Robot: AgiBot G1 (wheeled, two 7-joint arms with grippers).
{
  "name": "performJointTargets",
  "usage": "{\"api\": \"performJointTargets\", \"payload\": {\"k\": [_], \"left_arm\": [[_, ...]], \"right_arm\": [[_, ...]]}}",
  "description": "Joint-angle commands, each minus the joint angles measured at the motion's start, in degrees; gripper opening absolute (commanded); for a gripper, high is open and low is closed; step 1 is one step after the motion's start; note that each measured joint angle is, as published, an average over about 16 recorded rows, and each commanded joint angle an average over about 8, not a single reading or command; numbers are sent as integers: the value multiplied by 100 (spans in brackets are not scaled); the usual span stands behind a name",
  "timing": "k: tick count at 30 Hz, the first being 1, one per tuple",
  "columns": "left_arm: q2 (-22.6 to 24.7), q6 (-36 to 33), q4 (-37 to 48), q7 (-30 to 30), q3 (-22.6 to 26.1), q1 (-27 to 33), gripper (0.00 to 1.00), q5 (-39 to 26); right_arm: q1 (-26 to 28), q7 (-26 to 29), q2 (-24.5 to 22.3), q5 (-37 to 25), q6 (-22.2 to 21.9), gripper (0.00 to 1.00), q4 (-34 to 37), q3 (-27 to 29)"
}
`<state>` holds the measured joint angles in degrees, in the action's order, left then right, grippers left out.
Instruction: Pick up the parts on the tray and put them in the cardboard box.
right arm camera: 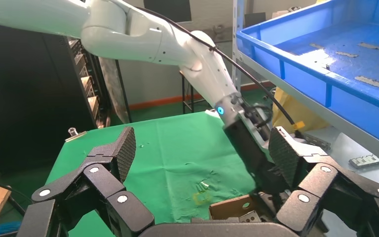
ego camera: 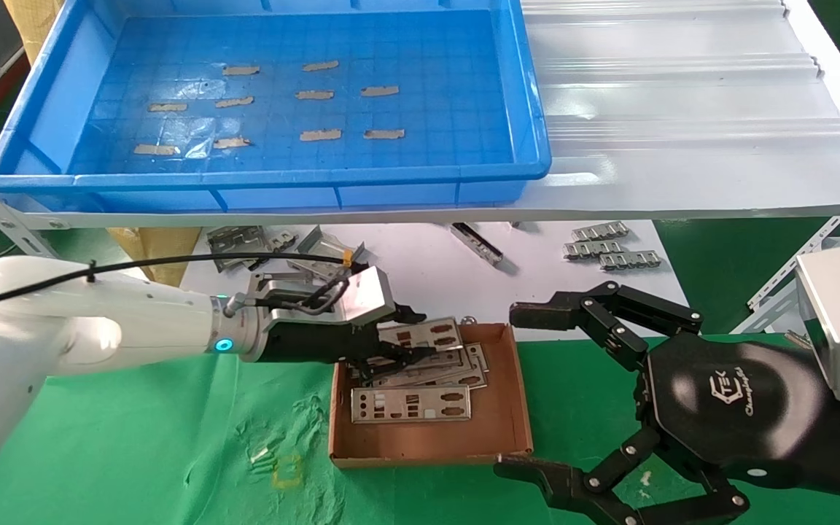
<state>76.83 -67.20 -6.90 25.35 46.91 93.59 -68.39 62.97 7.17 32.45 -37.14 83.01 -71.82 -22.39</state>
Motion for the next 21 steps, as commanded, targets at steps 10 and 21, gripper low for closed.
{"api": "performJointTargets", "payload": {"k": [10, 21], "left_arm": [[66, 478, -301, -73, 59, -226, 100, 96], [14, 132, -303, -233, 172, -134, 100, 141]], "right_arm": [[0, 0, 0, 0, 0, 100, 0, 0], [0, 0, 0, 0, 0, 100, 0, 0]]}}
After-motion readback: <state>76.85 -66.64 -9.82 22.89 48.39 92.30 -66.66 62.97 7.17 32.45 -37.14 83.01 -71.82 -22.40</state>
